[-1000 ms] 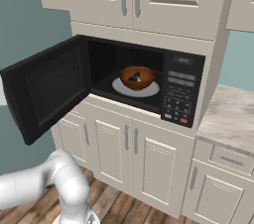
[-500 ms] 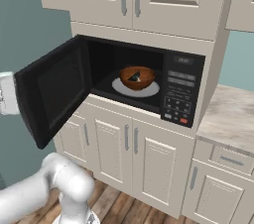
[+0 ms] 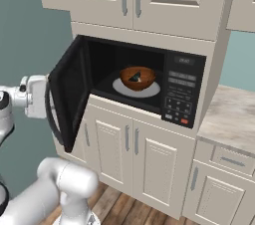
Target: Place the bowl containing the mushroom and eggplant in the microwave. Close the microwave door and press the start button to microwave the meal.
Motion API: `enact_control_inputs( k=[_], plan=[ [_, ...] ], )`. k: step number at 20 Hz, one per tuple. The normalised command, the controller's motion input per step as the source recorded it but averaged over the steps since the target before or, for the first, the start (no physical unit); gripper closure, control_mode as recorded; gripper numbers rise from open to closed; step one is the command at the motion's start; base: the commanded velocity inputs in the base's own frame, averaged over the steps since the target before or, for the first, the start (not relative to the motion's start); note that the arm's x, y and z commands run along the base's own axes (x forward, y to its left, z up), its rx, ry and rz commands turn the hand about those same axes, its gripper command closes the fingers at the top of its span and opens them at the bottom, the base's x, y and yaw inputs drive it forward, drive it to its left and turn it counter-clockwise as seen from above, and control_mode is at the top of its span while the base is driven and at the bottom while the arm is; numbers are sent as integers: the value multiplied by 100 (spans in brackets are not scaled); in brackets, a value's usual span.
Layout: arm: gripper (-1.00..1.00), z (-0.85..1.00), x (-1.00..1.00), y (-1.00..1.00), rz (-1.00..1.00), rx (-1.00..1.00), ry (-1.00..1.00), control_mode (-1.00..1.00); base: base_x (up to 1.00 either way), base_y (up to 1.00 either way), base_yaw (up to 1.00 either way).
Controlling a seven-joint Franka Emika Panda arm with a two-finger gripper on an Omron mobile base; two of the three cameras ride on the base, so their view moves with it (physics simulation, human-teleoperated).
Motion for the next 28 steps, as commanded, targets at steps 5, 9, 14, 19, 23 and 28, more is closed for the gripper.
enact_control_inputs(
  k=[5, 9, 14, 19, 23, 28],
  plan=[
    [-100, 4, 38, -100, -4, 14, 1, -100, 0, 0, 0],
    [-100, 0, 37, -100, -2, 16, 0, -100, 0, 0, 0],
    [-100, 0, 57, -77, 0, 12, -2, -100, 0, 0, 0],
    [-100, 0, 65, -54, 0, 5, -8, -100, 0, 0, 0],
    [-100, 0, 71, -55, 0, 4, -5, -100, 0, 0, 0],
    [-100, 0, 67, -59, 0, 4, -1, -100, 0, 0, 0]
  ],
)
